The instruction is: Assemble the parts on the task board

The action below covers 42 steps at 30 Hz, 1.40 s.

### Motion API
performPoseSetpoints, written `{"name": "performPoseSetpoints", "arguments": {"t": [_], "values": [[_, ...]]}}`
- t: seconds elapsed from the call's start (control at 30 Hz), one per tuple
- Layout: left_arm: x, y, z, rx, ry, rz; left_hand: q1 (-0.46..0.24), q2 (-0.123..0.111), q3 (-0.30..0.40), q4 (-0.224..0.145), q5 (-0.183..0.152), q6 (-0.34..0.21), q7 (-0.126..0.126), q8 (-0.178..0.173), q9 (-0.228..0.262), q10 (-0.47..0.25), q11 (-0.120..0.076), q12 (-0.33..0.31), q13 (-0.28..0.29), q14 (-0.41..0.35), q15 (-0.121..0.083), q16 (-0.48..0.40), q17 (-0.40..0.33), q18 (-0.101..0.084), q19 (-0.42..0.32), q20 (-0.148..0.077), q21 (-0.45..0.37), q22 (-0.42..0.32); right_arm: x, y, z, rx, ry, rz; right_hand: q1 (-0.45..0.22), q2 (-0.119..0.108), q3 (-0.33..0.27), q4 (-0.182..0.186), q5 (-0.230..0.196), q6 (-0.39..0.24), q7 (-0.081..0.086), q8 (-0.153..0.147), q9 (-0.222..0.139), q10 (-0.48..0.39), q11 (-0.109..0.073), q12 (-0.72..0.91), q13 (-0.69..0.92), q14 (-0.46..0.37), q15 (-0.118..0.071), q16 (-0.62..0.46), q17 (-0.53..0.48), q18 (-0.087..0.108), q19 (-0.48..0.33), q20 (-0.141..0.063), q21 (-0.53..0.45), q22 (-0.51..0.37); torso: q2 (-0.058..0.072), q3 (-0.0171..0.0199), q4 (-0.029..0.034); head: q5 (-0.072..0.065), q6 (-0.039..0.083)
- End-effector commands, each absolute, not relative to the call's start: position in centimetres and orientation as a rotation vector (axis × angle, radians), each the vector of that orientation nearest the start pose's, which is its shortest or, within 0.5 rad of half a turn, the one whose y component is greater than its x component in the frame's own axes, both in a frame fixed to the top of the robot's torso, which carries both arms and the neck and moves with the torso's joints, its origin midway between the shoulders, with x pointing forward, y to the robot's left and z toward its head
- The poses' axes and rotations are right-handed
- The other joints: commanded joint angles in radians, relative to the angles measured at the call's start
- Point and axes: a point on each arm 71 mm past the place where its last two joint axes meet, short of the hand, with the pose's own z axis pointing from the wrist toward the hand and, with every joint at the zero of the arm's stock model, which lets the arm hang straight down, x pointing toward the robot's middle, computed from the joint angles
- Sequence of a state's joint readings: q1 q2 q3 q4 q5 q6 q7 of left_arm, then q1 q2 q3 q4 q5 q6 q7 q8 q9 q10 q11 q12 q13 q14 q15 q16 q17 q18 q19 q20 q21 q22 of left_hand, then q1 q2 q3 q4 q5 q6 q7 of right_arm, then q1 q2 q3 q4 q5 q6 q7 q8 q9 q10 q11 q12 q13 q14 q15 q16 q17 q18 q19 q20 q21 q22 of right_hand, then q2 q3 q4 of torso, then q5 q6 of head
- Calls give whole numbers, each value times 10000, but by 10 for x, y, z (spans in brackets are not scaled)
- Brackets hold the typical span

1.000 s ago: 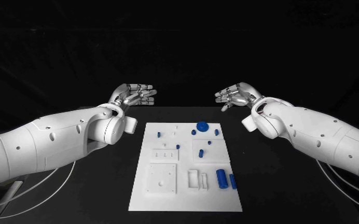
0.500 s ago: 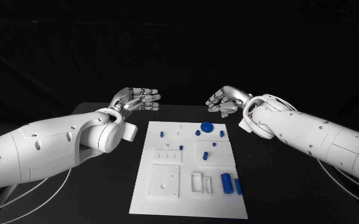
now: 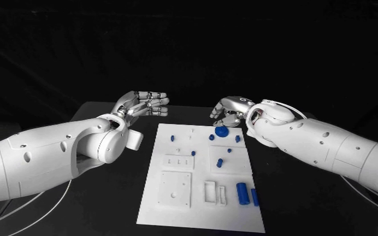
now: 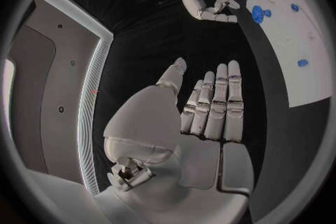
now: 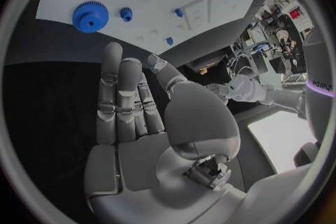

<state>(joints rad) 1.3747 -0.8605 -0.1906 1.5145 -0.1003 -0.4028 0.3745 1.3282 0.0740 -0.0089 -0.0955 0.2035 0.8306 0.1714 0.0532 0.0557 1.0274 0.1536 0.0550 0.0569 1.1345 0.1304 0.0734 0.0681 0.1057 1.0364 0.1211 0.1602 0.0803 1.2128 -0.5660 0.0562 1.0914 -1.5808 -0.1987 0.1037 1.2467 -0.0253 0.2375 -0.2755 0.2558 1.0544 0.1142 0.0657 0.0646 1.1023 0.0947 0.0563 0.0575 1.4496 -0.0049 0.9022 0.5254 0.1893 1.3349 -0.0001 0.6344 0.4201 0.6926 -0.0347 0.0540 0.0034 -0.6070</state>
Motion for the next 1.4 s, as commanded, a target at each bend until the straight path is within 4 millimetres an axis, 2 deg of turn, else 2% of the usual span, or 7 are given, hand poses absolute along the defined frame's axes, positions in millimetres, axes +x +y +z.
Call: {"name": "performPoseSetpoints", "arguments": {"t": [0.03, 0.1, 0.3, 0.37, 0.57, 0.83, 1.4], "values": [[502, 223, -143, -8956, 14310, -14009, -210, 7, -121, 120, -195, -11, 30, 30, 10, 16, 54, 67, 13, -36, 31, 25, 1, -177, -44, -7, 6, -17, 562, -170, -178, -4312, 16524, 4672, 32, -32, -230, 36, -158, -22, -27, -37, -8, -62, 22, 9, 4, -48, 48, 72, -48, -44, 168, -50, -95, -19, 142, -5, 33, -50, 90], [501, 222, -140, -8917, 14301, -14072, -186, 11, -182, 196, -487, -48, 34, 33, 11, -4, 59, 73, 14, -47, 36, 29, 3, -176, -46, 4, -5, -31, 562, -168, -178, -4445, 16557, 4410, 67, -23, -459, 61, -182, -25, -30, -35, -8, -49, 9, 8, 5, -48, 31, 117, -93, -91, 247, -94, -202, -47, 202, 1, 22, -97, 128], [500, 220, -134, -8813, 14259, -14202, -141, 14, -309, 374, -539, -67, 39, 30, 10, -22, 66, 68, 13, -57, 42, 37, 2, -170, -32, 10, -22, -50, 559, -164, -178, -4739, 16704, 3930, 58, 76, -874, 86, -84, 36, -14, -38, -7, 59, -17, 10, 7, -97, 3, 271, -240, -165, 606, -169, -464, -9, 342, 13, 6, -76, 142], [500, 220, -133, -8792, 14243, -14226, -144, 8, -314, 388, -557, -113, 45, 27, 7, -61, 72, 66, 14, -66, 46, 31, 1, -171, -35, 13, -27, -50, 557, -163, -178, -4817, 16773, 3887, -26, 93, -822, 91, -30, 109, 3, -40, -8, 131, -43, 9, 8, -68, -31, 277, -390, -381, 844, -278, -315, 131, 376, 29, -1, -68, 141], [500, 219, -129, -8739, 14182, -14259, -141, -4, -318, 391, -552, -142, 49, 26, 6, -84, 77, 66, 13, -67, 48, 31, 2, -170, -37, 15, -29, -50, 555, -158, -179, -5010, 16932, 3796, -29, 79, -728, 61, -14, 110, -9, -39, -8, 94, -37, 11, 8, -71, -27, 380, -551, -302, 832, -275, -338, 277, 478, 40, -32, -39, 140], [498, 216, -125, -8659, 14154, -14397, -113, -20, -311, 396, -548, -191, 56, 25, 4, -126, 87, 67, 13, -66, 51, 30, 2, -162, -32, 18, -33, -47, 558, -155, -184, -5125, 17023, 3579, -25, 46, -518, 9, -44, 115, -8, -38, -7, 58, -22, 11, 7, -108, -11, 504, -684, -271, 851, -253, -434, 437, 628, 59, 28, -55, 217], [495, 209, -120, -8569, 14218, -14609, -110, -32, -309, 403, -552, -257, 67, 23, 2, -168, 94, 67, 14, -49, 47, 36, 4, -157, -21, 19, -33, -44, 561, -150, -187, -5164, 17027, 3353, -147, -97, 607, 39, -320, 155, 20, -37, -7, 121, -20, 6, 3, -148, -12, 658, -757, -227, 950, -252, -706, 890, 884, -13, 135, 69, 374]]}}
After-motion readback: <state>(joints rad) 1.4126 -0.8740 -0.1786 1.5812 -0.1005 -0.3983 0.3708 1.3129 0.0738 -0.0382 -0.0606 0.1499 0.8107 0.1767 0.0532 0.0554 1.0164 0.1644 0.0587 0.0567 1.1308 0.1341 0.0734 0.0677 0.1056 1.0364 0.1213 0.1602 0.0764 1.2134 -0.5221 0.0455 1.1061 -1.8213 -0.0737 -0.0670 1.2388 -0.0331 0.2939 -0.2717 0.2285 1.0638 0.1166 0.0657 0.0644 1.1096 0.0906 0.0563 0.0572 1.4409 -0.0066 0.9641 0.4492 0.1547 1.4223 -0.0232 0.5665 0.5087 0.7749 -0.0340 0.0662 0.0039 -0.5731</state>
